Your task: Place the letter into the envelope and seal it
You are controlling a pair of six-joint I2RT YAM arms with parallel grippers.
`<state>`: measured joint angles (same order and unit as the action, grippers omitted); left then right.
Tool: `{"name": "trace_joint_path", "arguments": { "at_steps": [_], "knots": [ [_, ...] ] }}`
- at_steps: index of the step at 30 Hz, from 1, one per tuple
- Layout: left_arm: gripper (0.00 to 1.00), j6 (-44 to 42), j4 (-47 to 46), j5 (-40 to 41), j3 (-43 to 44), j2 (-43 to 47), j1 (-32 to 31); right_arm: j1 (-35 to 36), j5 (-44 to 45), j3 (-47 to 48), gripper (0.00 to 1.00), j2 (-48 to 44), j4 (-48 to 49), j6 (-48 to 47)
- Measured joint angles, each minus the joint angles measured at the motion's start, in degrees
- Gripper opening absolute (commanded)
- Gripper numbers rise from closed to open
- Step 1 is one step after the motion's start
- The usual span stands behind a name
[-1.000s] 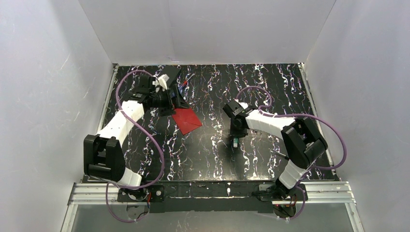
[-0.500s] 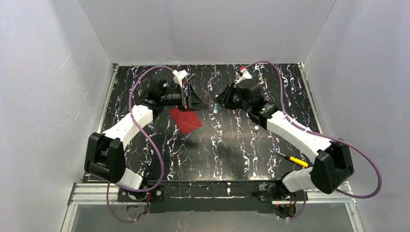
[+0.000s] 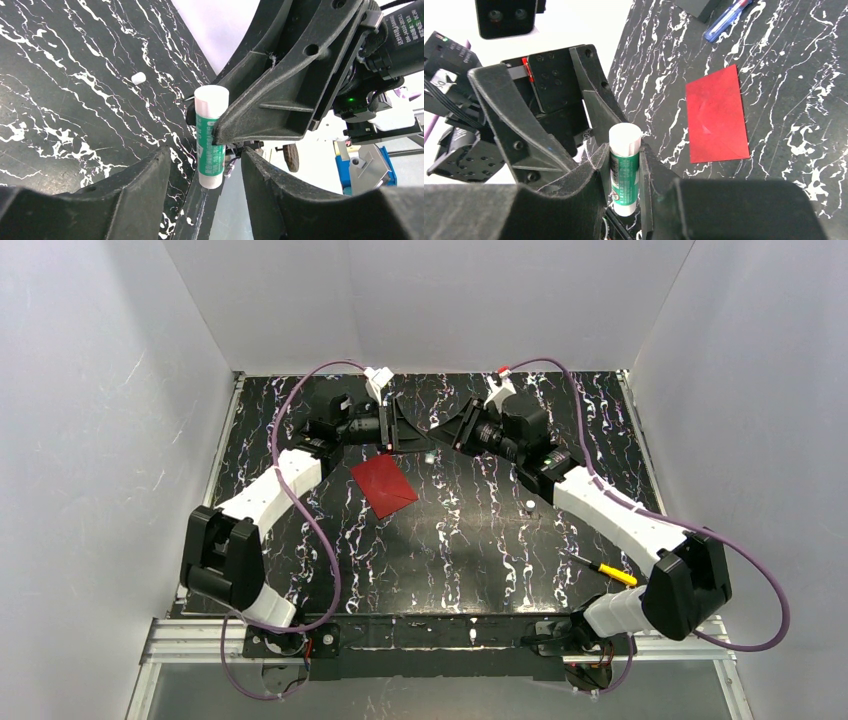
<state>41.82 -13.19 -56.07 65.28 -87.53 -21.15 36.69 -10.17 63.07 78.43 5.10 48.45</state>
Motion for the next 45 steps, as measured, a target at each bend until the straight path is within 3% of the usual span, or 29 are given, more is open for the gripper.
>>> {"name": "trace_joint_path", "arguments": {
  "at_steps": [9,12,14,17,19,21,30,36,42,45],
  "knots": [
    [0.26,2.5,-2.7,-1.9,0.9,-2.7,-0.5,-0.7,-1.6,0.3,0.28,1.4,2.2,2.8],
    [0.11,3.1,-3.1,-2.2,1.2,-3.2,-0.5,-0.8,-1.9,0.3,0.28,2.0,2.4,3.6],
    [0.00,3.4,-3.3,-2.5,1.8,-3.9,-0.4,-1.1,-2.0,0.3,0.37,2.2,2.8,4.1],
    [0.00,3.2,-3.5,-2.9,2.3,-4.5,-0.5,-1.5,-2.0,0.3,0.63,2.2,2.7,4.3],
    [0.00,2.1,-3.5,-3.2,2.3,-4.7,-0.5,-1.6,-1.5,0.7,0.68,2.2,2.0,4.0],
    [0.00,0.4,-3.5,-3.4,2.3,-4.8,-0.5,-1.7,-0.4,1.7,0.67,2.2,0.1,2.6],
    [0.00,-10.3,-3.5,-4.9,2.3,-4.8,-0.5,-2.2,0.2,11.5,0.42,4.3,-11.1,-2.3],
    [0.00,-13.2,-3.3,-5.0,2.3,-4.8,-0.5,-2.2,-1.4,12.2,0.48,5.8,-14.2,-3.3],
    [0.00,-13.9,-2.6,-4.9,2.3,-5.0,-0.5,-2.2,-2.5,12.6,0.31,6.8,-15.4,-4.0],
    [0.00,-13.9,-2.4,-4.9,2.3,-5.0,-0.5,-2.1,-2.7,12.6,0.38,6.8,-15.2,-4.2]
  ]
}}
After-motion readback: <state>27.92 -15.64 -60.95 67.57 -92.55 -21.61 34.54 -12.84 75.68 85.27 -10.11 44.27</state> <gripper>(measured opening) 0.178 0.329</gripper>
